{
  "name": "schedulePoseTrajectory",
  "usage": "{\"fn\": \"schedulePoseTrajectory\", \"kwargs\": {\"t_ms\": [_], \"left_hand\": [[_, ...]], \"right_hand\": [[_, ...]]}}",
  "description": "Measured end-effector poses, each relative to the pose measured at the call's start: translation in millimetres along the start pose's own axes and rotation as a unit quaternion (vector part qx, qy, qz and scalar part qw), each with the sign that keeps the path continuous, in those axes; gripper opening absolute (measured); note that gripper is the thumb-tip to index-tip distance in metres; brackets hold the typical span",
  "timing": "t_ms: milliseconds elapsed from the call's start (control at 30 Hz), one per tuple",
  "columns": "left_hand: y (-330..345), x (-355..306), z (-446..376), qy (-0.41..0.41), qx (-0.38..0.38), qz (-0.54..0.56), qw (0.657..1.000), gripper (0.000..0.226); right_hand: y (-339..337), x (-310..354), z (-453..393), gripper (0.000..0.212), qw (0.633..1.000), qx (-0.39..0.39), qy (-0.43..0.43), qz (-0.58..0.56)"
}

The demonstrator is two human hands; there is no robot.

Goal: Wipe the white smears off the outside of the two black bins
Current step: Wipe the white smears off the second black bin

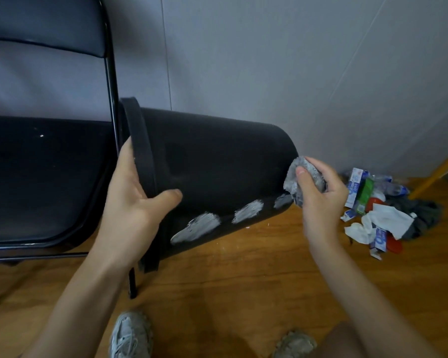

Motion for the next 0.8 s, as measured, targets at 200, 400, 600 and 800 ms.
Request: {"fn": "schedulePoseTrajectory", "kwargs": {"t_ms": [200, 400, 600, 800], "left_hand": [[-8.0, -1.3, -1.7, 0.021, 0.0, -0.026, 0.999, 0.05], [-18.3, -1.3, 1.5, 0.151, -0.187, -0.285, 0.928, 0.035], [-1.6, 3.0, -3.0, 0.108, -0.035, -0.192, 0.975, 0.058], [-0.5, 2.1, -3.9, 0.101, -0.009, -0.112, 0.988, 0.038]], "right_hand": [[-0.5, 0.1, 6.1, 0.019, 1.0, 0.001, 0.028, -0.007], [2.0, 8.0, 12.5, 0.019, 0.999, 0.002, 0.024, -0.021], [-2.8, -1.3, 7.1, 0.023, 0.998, -0.015, 0.063, -0.018], [-3.2, 7.5, 3.7, 0.024, 1.0, -0.001, 0.011, 0.026]]}}
Point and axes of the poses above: each hand's wrist, its own z-axis away from the middle knuckle, its own y-axis out of the palm, x = y × z, the point moved 4 cm from there along -z, towards the middle knuckle, and after that the axes turned 11 degrees about z, right-handed, at the moved point
